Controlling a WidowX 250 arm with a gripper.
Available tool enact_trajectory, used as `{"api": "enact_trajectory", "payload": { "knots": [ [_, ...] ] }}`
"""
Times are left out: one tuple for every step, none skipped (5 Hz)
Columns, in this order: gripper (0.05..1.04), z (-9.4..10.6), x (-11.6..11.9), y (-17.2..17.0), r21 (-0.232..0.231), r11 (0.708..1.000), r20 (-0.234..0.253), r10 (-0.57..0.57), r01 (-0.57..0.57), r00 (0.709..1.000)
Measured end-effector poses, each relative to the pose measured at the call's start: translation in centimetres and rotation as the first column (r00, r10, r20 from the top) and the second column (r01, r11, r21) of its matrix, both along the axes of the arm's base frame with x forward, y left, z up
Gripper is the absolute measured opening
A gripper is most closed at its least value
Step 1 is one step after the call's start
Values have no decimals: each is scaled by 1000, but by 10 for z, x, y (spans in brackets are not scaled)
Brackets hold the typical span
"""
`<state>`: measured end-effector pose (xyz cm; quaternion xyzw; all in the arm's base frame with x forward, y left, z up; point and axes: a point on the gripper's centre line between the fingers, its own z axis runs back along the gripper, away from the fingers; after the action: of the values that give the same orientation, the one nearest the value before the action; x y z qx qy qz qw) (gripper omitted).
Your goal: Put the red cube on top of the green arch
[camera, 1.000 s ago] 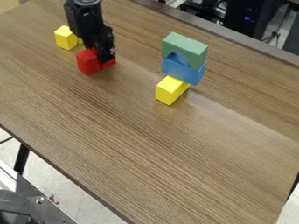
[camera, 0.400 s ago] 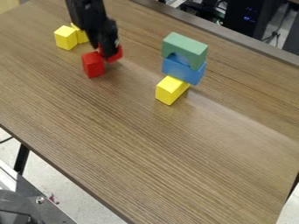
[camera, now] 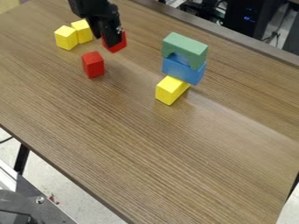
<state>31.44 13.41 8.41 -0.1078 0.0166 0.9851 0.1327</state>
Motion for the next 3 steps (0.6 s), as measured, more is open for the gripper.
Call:
{"api": "enact_trajectory", "payload": {
  "knots": [
    [559,3,-3,-2,-12,1000,-16,4,-5,1000],
    [559,32,-5,-1,-1,996,-8,94,-94,996],
    [558,51,-7,-9,-20,988,-47,155,-156,987]
  ]
}}
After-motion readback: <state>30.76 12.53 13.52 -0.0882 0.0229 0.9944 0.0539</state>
